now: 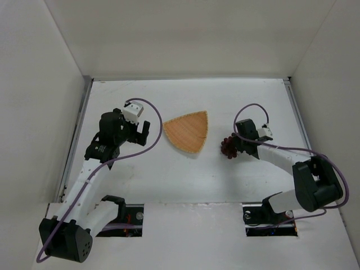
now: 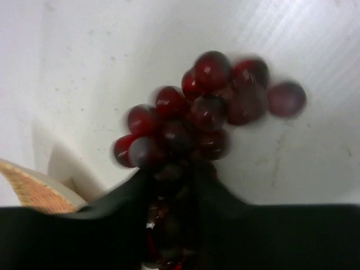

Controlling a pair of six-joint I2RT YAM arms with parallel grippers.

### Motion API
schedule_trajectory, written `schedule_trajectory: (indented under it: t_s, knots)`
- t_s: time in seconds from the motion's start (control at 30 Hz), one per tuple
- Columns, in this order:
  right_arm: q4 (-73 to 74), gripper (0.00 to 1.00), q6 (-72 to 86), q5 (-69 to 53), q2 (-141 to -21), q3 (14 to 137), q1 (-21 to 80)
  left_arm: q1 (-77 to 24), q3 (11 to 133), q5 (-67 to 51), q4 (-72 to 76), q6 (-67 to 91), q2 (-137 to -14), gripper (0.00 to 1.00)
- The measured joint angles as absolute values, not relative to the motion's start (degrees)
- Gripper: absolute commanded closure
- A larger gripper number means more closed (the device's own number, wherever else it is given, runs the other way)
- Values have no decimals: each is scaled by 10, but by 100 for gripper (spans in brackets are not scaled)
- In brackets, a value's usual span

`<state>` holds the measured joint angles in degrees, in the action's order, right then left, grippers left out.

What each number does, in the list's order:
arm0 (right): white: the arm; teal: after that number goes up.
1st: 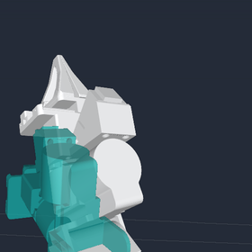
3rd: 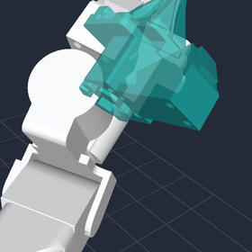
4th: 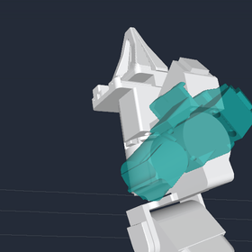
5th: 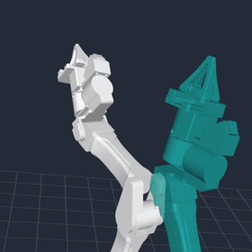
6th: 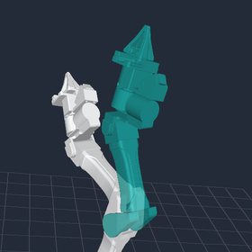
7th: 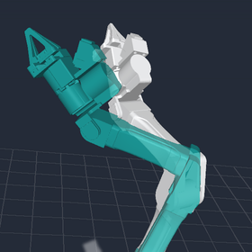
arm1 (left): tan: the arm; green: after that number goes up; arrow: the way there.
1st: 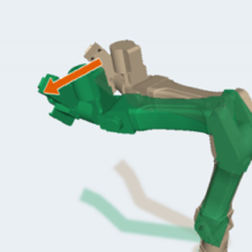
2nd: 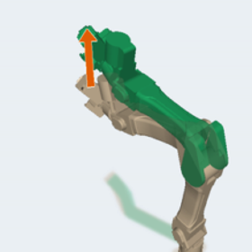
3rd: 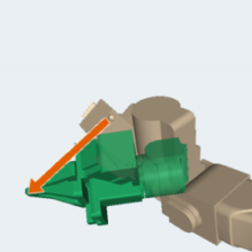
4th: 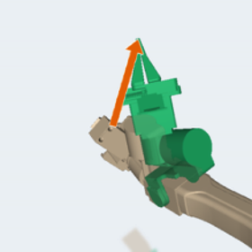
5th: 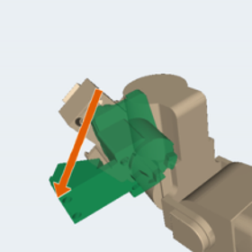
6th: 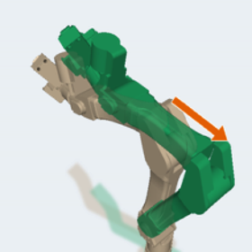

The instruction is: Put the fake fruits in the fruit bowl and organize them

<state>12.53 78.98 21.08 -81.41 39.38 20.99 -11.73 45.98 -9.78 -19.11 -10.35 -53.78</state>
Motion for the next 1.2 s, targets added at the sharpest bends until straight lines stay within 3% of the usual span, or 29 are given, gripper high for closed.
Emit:
schedule_trajectory:
  t_s: [0.07,0.17,0.4,0.63,0.83,0.93,1.0,1.07,1.2]
  knots:
    - [119,88,771,212,-804,398,210,-113,453,-97,-189,-99,-538,0]
    - [116,94,711,218,-790,413,215,-98,441,-97,-183,-83,-537,0]
    - [30,95,488,236,-775,495,338,-34,431,-175,-173,48,-537,0]
    - [-45,92,409,215,-841,601,414,-17,366,-303,-107,156,-542,0]
    - [-55,67,404,183,-952,643,431,3,349,-305,-83,180,-558,0]
    - [-48,48,399,171,-988,650,431,3,349,-305,-70,180,-561,0]
    - [-41,27,394,169,-990,651,432,4,349,-305,-62,180,-561,0]
    - [-41,0,389,166,-989,662,431,4,349,-304,-59,180,-561,0]
    - [-22,0,360,160,-952,673,432,4,349,-304,-57,177,-561,0]
